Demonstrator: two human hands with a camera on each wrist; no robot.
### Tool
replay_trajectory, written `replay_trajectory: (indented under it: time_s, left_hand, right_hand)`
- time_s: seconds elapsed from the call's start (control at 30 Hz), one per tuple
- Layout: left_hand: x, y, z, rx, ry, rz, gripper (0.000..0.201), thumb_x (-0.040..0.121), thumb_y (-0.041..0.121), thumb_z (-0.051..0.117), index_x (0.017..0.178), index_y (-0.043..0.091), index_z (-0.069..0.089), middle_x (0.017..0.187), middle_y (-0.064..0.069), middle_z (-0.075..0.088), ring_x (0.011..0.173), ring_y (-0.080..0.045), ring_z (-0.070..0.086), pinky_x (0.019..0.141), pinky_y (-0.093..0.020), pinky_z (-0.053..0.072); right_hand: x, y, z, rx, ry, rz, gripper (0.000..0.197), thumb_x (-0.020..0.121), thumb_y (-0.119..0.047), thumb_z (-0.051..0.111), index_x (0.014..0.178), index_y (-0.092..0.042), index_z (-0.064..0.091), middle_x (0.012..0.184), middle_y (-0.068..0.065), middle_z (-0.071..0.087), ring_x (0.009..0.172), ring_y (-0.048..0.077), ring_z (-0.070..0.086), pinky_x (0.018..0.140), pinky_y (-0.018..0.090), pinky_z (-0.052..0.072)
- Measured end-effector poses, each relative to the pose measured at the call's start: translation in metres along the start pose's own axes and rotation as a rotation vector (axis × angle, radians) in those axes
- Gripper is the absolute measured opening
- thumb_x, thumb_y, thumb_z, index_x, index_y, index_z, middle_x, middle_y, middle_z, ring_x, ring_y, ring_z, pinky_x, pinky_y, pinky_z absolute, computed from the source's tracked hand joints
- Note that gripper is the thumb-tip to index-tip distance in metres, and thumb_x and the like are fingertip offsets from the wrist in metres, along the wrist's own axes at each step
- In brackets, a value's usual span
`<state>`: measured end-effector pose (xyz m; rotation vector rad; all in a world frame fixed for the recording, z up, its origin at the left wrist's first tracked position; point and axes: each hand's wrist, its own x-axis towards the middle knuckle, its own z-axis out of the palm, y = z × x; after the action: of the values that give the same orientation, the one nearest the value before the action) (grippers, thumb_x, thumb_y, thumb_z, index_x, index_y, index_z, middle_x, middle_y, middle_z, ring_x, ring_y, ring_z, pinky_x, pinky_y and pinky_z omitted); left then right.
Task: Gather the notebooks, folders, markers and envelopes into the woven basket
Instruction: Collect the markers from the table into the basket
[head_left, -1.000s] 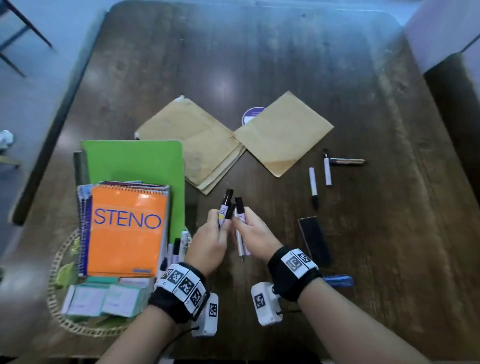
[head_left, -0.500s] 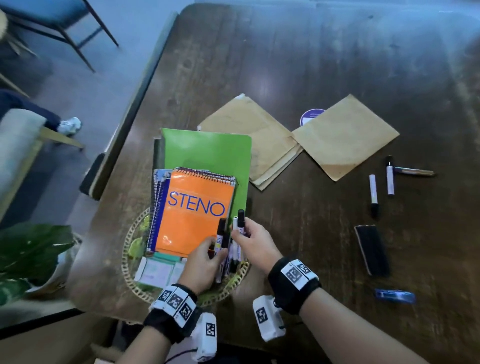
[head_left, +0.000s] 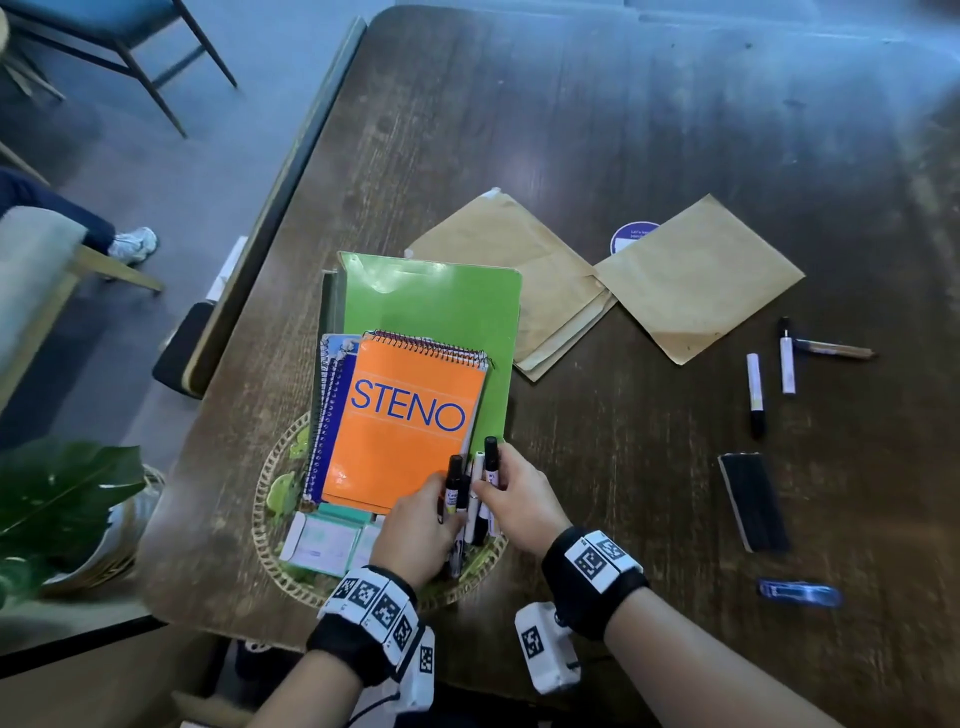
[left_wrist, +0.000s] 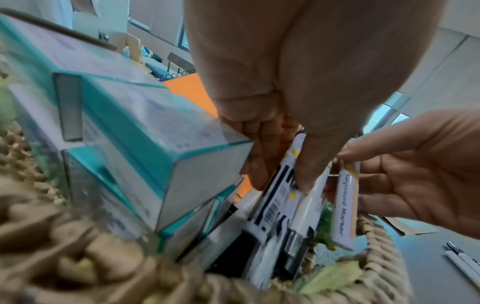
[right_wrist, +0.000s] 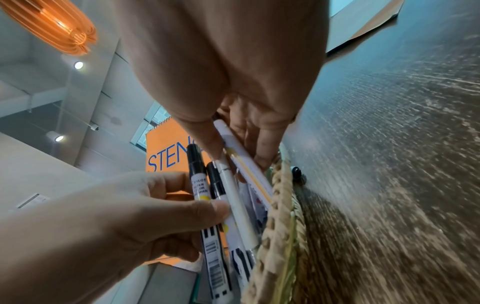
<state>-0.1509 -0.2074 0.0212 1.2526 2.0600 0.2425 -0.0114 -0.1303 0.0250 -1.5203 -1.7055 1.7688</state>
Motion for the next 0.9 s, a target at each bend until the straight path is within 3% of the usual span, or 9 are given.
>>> replay_trajectory:
  time_s: [0.1,0.2,0.37,0.47,0.53,0.63,0.77,0.9]
  left_hand:
    - [0.002,0.001,-0.001,0.006,-0.004,0.015,0.041,0.089,0.032,0.069,0.126,0.021,0.056,0.112,0.000,0.065,0.102,-0.021,0.061,0.086,-0.035,0.050]
    - [0.001,0.002,0.000,0.025,-0.009,0.016,0.038,0.089,0.034,0.069,0.123,0.020,0.057,0.108,0.002,0.060,0.100,-0.019,0.058,0.085,-0.033,0.049]
    - [-0.006,0.009,0.005,0.062,0.079,0.056,0.049,0.088,0.041,0.067,0.128,0.022,0.048,0.121,0.001,0.051,0.109,-0.019,0.055,0.090,-0.032,0.048]
    - [-0.006,0.013,0.007,0.003,0.109,0.083,0.056,0.087,0.034,0.070,0.135,0.025,0.042,0.127,-0.001,0.049,0.113,-0.023,0.056,0.092,-0.036,0.049]
    - [-0.005,0.014,0.006,-0.014,0.093,0.074,0.055,0.089,0.032,0.068,0.136,0.025,0.041,0.129,-0.002,0.048,0.115,-0.025,0.057,0.092,-0.038,0.050]
    - [-0.003,0.013,0.003,-0.021,0.064,0.054,0.054,0.090,0.029,0.067,0.137,0.026,0.040,0.129,-0.001,0.048,0.114,-0.024,0.057,0.090,-0.037,0.049]
    - [-0.001,0.010,-0.001,-0.014,0.044,0.049,0.050,0.091,0.021,0.065,0.135,0.028,0.042,0.125,0.000,0.054,0.109,-0.024,0.059,0.084,-0.036,0.049]
    - [0.000,0.009,-0.003,-0.006,0.074,0.043,0.044,0.092,0.018,0.059,0.133,0.024,0.047,0.121,-0.001,0.056,0.105,-0.024,0.060,0.082,-0.036,0.047]
  right_hand:
    - [-0.001,-0.003,-0.001,0.009,-0.011,0.001,0.023,0.096,-0.010,0.060,0.112,-0.026,0.060,0.098,-0.003,0.075,0.085,0.002,0.071,0.067,0.014,0.053]
    - [-0.001,-0.004,0.000,-0.048,-0.008,0.025,0.021,0.095,-0.013,0.060,0.110,-0.027,0.060,0.099,-0.004,0.074,0.088,0.006,0.070,0.072,0.020,0.057]
    - [0.001,-0.008,0.001,-0.088,0.004,0.051,0.014,0.094,-0.013,0.061,0.104,-0.022,0.060,0.098,-0.003,0.070,0.082,0.002,0.064,0.057,0.007,0.043]
    - [0.001,-0.008,0.004,-0.132,0.025,0.062,0.012,0.093,-0.013,0.062,0.095,-0.023,0.056,0.096,-0.004,0.065,0.083,0.008,0.061,0.063,0.013,0.044]
    - [0.000,-0.007,0.005,-0.135,0.050,0.073,0.009,0.094,-0.015,0.062,0.097,-0.021,0.056,0.093,-0.004,0.065,0.084,0.011,0.062,0.066,0.017,0.049]
    - [-0.004,-0.007,0.007,-0.148,0.101,0.074,0.012,0.094,-0.024,0.062,0.104,-0.023,0.056,0.094,-0.005,0.067,0.080,0.006,0.061,0.062,0.011,0.044]
    - [-0.004,-0.009,0.005,-0.225,0.159,0.077,0.010,0.092,-0.031,0.063,0.094,-0.027,0.054,0.087,-0.010,0.064,0.079,0.009,0.062,0.069,0.025,0.049]
    - [-0.002,-0.011,0.004,-0.231,0.137,0.123,0.014,0.089,-0.025,0.068,0.093,-0.022,0.055,0.091,-0.005,0.062,0.084,0.016,0.062,0.073,0.028,0.050]
